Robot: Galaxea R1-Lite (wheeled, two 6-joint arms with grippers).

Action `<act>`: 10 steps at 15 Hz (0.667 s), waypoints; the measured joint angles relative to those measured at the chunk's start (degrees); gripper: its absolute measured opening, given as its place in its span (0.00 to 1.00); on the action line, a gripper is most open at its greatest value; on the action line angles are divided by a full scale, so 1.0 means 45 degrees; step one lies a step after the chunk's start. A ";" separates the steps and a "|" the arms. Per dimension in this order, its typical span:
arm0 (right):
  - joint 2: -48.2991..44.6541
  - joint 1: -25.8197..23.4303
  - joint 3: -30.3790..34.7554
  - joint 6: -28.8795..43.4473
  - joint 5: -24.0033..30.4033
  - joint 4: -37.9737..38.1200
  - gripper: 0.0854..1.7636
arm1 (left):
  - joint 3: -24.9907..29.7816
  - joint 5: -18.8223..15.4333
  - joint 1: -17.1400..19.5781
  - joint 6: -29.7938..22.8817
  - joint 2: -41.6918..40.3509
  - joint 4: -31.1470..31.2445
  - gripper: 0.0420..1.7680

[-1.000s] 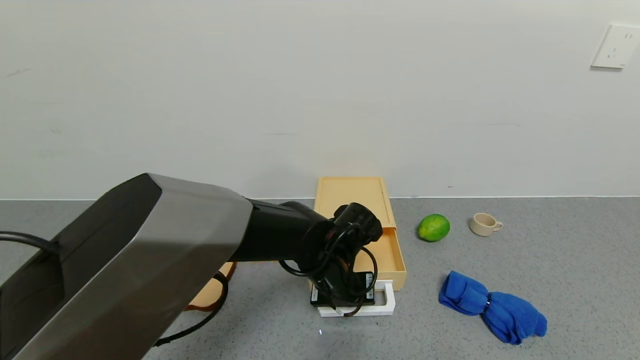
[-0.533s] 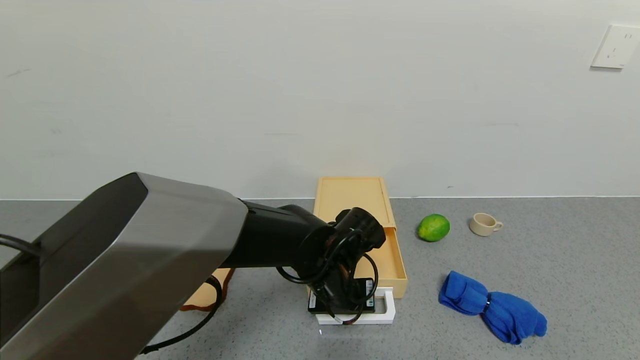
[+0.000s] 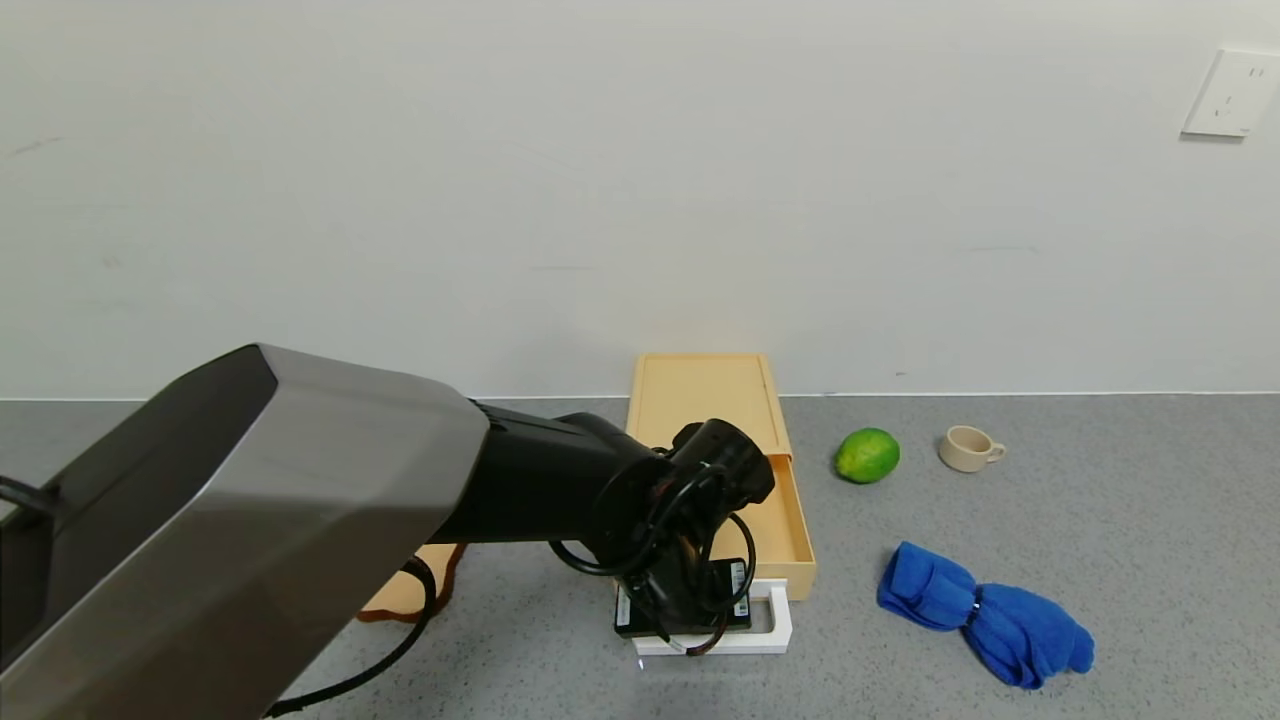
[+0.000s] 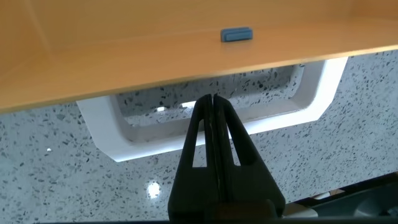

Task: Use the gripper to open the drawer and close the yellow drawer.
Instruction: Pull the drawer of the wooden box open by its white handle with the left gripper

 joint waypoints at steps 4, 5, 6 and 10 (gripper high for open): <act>0.0000 0.0000 0.0000 0.0000 0.0005 -0.0003 0.97 | 0.0404 0.0030 -0.0276 -0.0219 -0.0339 -0.0038 0.04; 0.0000 0.0000 0.0000 0.0000 0.0000 -0.0003 0.97 | 0.0439 0.0060 -0.0301 -0.0276 -0.0423 -0.0008 0.04; 0.0000 -0.0003 0.0000 0.0000 0.0005 -0.0003 0.97 | 0.0458 0.0103 -0.0325 -0.0287 -0.0504 0.0016 0.04; 0.0000 0.0000 0.0000 -0.0005 0.0000 -0.0003 0.97 | 0.0371 0.0200 -0.0344 -0.0247 -0.1116 0.0060 0.04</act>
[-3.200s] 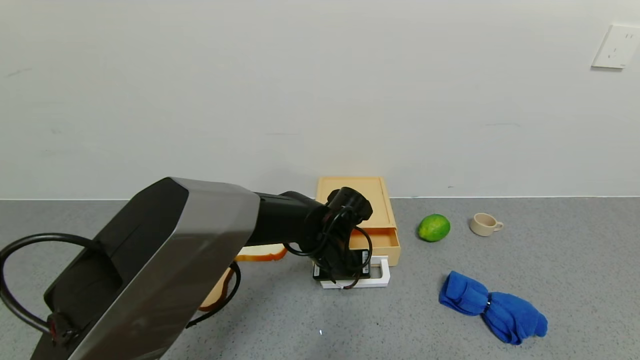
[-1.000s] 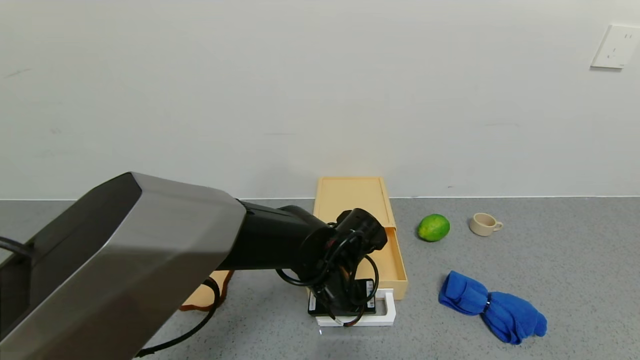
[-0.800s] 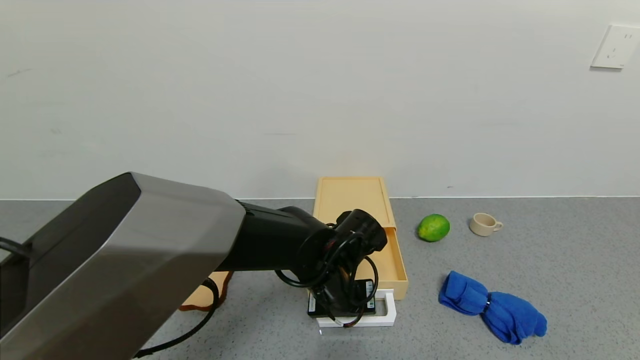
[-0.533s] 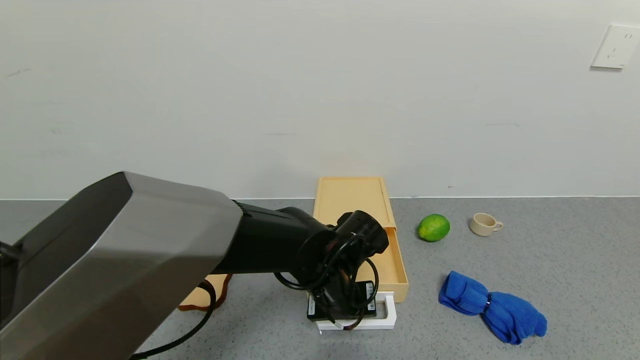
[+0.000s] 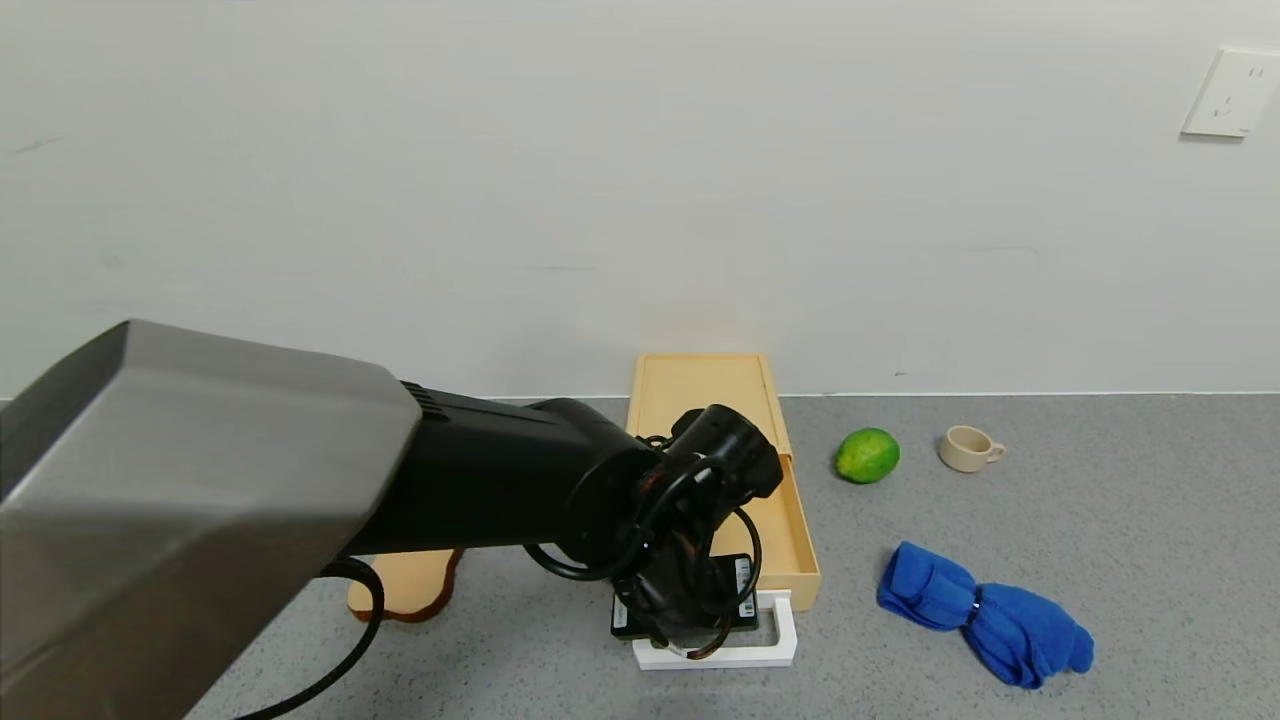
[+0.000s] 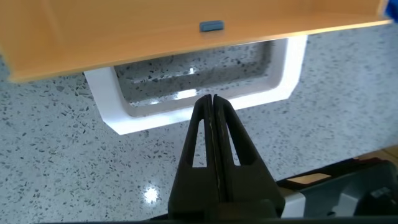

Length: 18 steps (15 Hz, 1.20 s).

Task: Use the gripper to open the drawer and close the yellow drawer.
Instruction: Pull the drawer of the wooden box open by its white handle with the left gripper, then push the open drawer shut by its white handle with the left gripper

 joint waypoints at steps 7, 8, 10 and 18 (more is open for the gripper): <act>0.0000 0.0000 0.0000 0.0005 0.0005 0.0000 0.97 | -0.0230 -0.0054 0.0618 0.2064 -0.2322 0.1059 0.04; 0.0000 0.0000 0.0000 0.0005 0.0005 0.0003 0.97 | -0.0176 -0.0146 0.0924 0.2739 -0.2690 0.1073 0.04; 0.0000 0.0005 0.0000 0.0005 0.0000 0.0003 0.97 | 0.0081 -0.0786 0.1869 0.4118 -0.3440 0.1043 0.04; 0.0000 0.0000 0.0000 0.0005 0.0000 0.0000 0.97 | 0.0761 -0.5123 0.6328 0.7555 -0.5255 0.0780 0.04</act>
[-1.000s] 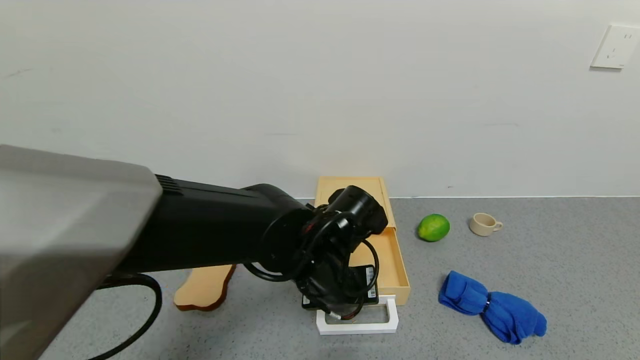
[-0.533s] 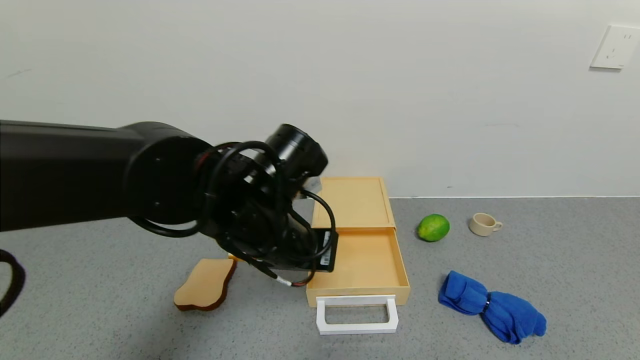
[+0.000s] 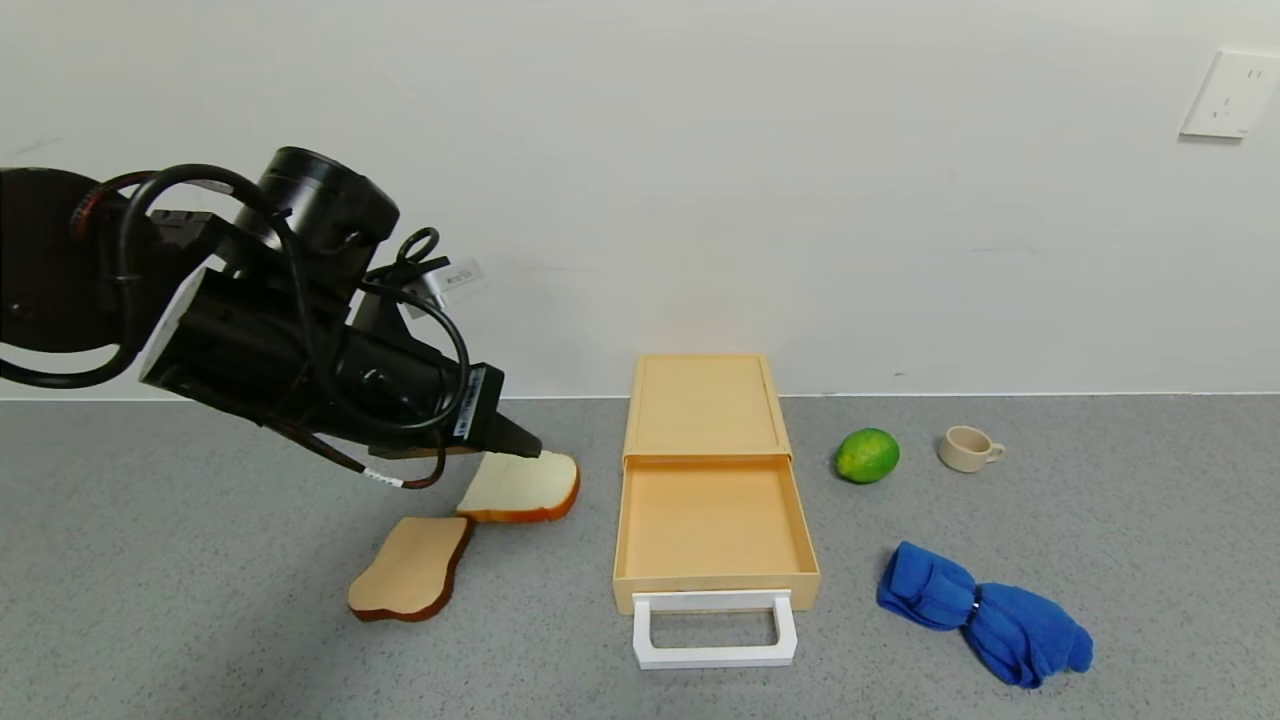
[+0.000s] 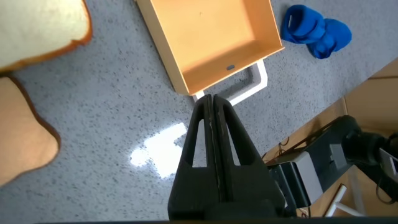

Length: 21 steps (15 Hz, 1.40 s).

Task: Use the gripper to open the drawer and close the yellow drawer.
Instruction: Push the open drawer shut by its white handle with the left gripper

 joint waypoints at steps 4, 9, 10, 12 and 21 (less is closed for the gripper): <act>0.0000 0.0000 0.0000 0.0000 0.0000 0.0000 0.97 | 0.0978 -0.0729 0.0821 0.0642 -0.0336 -0.0981 0.04; 0.0000 0.0000 0.0000 0.0000 0.0011 -0.0005 0.97 | 0.1078 -0.0704 0.0905 0.0588 -0.0428 -0.0994 0.04; 0.0000 0.0000 0.0000 0.0000 0.0005 -0.0005 0.97 | 0.1078 -0.0688 0.0889 0.0550 -0.0439 -0.0945 0.04; 0.0000 0.0000 0.0000 -0.0005 0.0005 -0.0005 0.97 | 0.1119 -0.0637 0.0718 0.0306 -0.0490 -0.0908 0.04; 0.0000 0.0000 0.0000 -0.0005 0.0000 -0.0005 0.97 | 0.1029 0.1959 -0.2113 -0.2885 -0.0729 -0.1073 0.04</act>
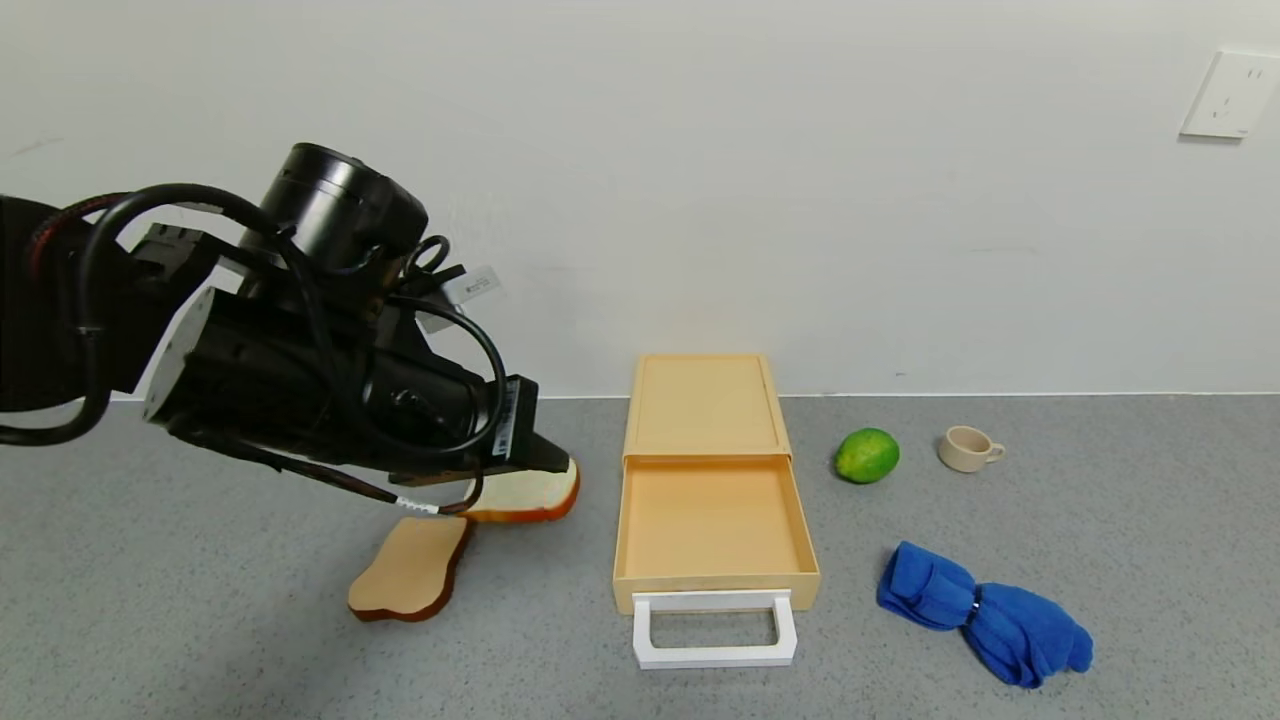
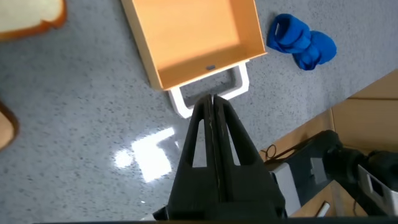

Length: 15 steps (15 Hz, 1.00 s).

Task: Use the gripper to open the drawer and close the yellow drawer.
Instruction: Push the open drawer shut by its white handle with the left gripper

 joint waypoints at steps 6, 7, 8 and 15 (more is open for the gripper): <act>0.0000 -0.0003 0.0000 0.0000 0.0000 0.0005 0.97 | -0.0125 0.2322 -0.2899 -0.2850 0.0829 0.0011 0.04; 0.0000 0.0000 0.0000 0.0005 0.0005 0.0008 0.97 | -0.0135 0.2647 -0.3216 -0.3175 0.1127 0.0005 0.04; 0.0000 0.0000 0.0000 0.0000 0.0005 0.0000 0.97 | -0.0130 0.2907 -0.3462 -0.3424 0.1422 0.0005 0.04; 0.0000 -0.0003 0.0000 0.0005 0.0005 0.0005 0.97 | -0.0024 0.4524 -0.4630 -0.4914 0.3541 -0.0173 0.04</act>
